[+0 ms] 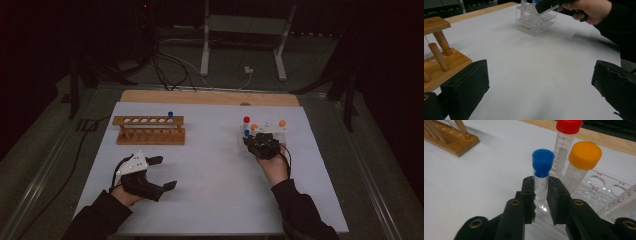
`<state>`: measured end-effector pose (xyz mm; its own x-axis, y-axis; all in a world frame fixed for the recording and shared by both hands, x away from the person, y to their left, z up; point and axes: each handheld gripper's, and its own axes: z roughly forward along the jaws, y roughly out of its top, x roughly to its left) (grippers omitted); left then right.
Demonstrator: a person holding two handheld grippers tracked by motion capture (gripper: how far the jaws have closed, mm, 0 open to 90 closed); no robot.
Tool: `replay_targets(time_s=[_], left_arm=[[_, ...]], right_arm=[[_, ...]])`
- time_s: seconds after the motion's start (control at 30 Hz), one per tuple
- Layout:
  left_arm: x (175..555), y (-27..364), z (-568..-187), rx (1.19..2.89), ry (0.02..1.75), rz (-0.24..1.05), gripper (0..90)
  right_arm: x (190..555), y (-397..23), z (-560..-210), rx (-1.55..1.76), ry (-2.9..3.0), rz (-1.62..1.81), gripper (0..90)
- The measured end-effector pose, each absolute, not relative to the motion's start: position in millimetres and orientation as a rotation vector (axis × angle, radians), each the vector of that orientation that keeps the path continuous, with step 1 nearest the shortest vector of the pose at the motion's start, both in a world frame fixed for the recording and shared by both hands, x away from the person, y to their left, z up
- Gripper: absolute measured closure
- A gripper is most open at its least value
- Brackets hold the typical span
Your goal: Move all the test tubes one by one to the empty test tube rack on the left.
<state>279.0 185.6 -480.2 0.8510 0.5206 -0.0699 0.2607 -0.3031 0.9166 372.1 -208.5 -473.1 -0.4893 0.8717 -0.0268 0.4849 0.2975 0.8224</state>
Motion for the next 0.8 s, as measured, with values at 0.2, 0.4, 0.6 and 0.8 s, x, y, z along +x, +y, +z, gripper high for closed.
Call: replay_targets(time_s=[0.2, 0.4, 0.6, 0.8], left_arm=[[280.5, 186.5, -480.9, 1.903, 0.589, 0.279, 2.1], [281.0, 186.5, -480.2, 1.904, 0.588, 0.271, 2.2], [279.9, 183.8, -480.7, 1.922, 0.580, 0.258, 2.1], [279.4, 181.4, -475.5, 1.918, 0.563, 0.243, 2.2]], right_arm=[[370.9, -207.2, -471.5, 1.200, 2.085, 1.061, 77.4], [363.9, -205.8, -459.1, 1.150, 2.059, 1.075, 77.5], [354.5, -202.9, -442.0, 1.083, 2.030, 1.073, 77.5], [341.2, -198.6, -421.9, 1.010, 2.013, 1.101, 77.5]])
